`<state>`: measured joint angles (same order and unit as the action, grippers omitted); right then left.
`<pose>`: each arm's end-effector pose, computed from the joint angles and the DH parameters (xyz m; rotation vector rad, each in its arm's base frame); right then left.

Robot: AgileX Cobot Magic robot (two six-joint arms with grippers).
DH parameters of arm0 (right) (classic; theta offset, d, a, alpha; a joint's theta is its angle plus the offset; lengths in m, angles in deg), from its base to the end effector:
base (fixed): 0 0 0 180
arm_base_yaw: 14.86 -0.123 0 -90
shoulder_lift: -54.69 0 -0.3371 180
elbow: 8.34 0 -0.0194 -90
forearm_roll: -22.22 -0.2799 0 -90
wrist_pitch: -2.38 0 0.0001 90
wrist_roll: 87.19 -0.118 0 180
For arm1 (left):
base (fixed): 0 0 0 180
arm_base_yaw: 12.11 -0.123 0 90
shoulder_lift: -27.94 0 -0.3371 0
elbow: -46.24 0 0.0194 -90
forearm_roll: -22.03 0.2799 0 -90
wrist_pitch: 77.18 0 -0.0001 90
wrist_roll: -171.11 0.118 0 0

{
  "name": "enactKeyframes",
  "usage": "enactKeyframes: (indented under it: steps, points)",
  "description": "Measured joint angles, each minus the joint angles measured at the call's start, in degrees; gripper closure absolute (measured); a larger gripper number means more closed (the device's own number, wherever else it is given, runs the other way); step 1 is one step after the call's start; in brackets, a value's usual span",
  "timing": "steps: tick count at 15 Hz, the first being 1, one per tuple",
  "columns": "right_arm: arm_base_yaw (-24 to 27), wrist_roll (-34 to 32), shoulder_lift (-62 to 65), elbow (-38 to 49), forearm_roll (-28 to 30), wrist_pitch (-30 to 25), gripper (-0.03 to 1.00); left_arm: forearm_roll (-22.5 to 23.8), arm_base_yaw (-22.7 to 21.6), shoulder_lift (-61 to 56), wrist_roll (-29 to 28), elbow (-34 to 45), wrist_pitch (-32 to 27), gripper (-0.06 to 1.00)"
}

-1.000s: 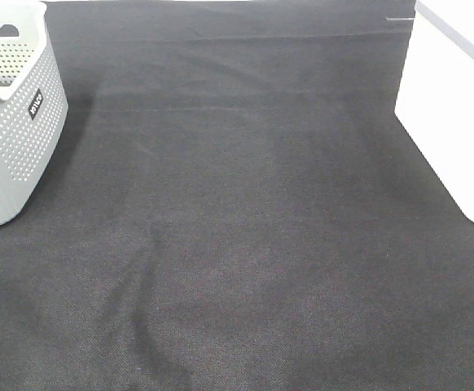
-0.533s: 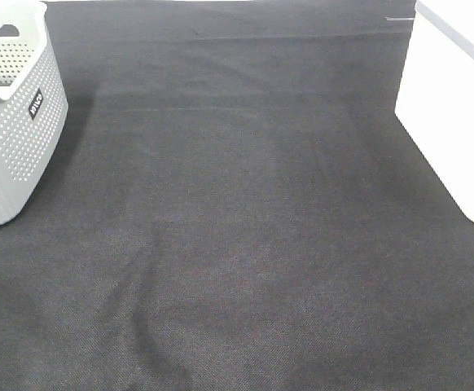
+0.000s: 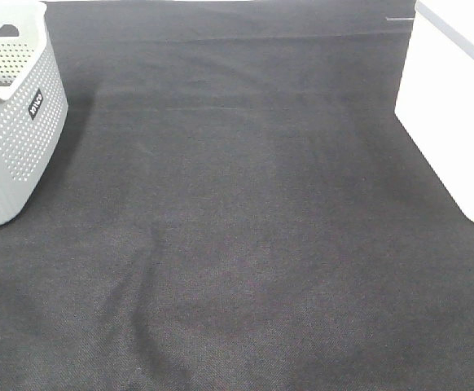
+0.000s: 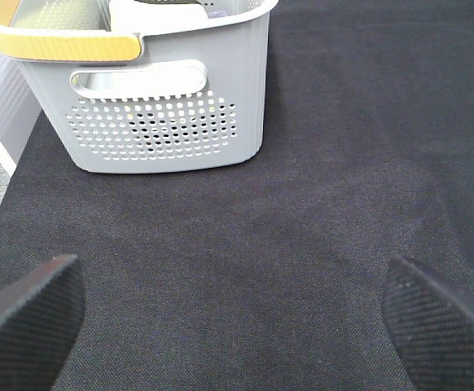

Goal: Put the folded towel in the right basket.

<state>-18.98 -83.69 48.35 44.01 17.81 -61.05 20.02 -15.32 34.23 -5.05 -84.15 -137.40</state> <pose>-0.0068 0.0076 0.2597 -0.1454 2.1254 0.1000 -0.0081 -0.0041 0.2809 0.0127 2.0263 0.0359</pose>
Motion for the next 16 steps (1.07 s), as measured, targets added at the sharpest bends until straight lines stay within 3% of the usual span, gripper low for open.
enactKeyframes:
  steps: [16]
  points:
    - [0.0, 0.0, 0.0, 0.0, 0.0, 0.1, 0.01, 0.0, 0.0, 0.0, 0.1, 0.0, 0.0, 0.03]
